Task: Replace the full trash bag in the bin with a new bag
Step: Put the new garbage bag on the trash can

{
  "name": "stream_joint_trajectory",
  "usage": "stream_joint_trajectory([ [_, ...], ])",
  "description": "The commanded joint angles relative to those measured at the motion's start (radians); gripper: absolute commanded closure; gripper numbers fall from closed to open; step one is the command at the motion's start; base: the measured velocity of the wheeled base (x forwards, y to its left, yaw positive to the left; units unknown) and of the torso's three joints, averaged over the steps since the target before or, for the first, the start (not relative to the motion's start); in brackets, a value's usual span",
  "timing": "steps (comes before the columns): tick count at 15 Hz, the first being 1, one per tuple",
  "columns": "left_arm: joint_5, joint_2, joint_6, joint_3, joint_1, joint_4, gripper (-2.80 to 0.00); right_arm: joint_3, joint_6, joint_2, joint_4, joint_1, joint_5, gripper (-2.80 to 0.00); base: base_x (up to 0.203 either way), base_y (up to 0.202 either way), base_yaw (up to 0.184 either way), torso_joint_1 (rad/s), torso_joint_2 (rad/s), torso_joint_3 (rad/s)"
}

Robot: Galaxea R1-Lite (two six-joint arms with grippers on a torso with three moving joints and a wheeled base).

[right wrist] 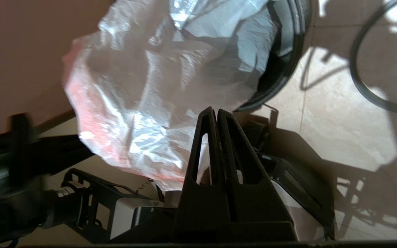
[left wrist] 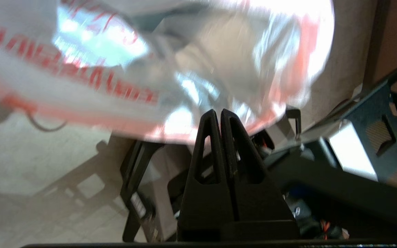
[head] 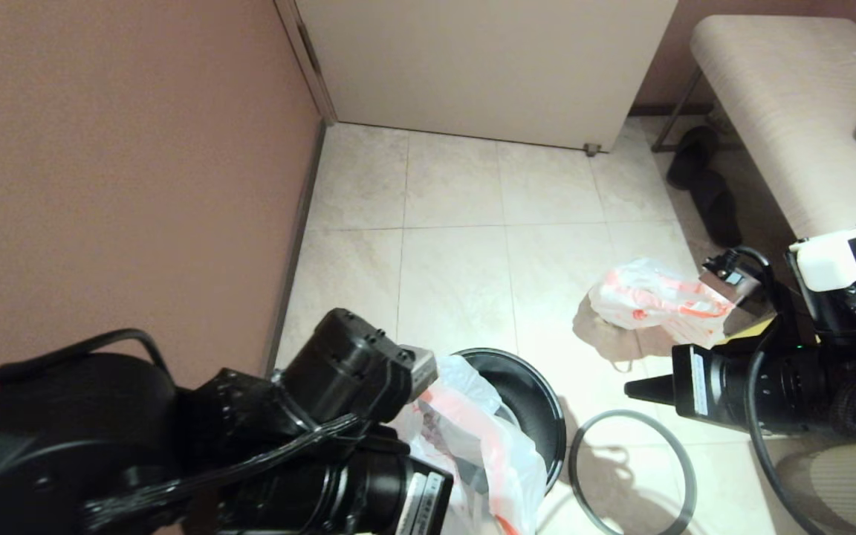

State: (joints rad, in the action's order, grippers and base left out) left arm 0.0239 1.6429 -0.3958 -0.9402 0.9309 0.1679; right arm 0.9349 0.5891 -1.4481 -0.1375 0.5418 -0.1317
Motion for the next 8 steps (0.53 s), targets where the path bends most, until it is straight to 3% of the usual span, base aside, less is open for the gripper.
stream_joint_trajectory([
  [1,-0.007,0.16,0.002,-0.083,-0.01,-0.006,0.0,0.039,0.0,-0.006,-0.008,0.022,0.0,0.0,0.0,0.0,0.0,0.0,0.0,0.0],
  [8,-0.066,0.435,0.005,-0.453,-0.069,-0.014,0.0,0.004,-0.076,-0.041,-0.02,0.052,0.0,0.0,0.0,0.0,0.0,0.0,0.0,0.0],
])
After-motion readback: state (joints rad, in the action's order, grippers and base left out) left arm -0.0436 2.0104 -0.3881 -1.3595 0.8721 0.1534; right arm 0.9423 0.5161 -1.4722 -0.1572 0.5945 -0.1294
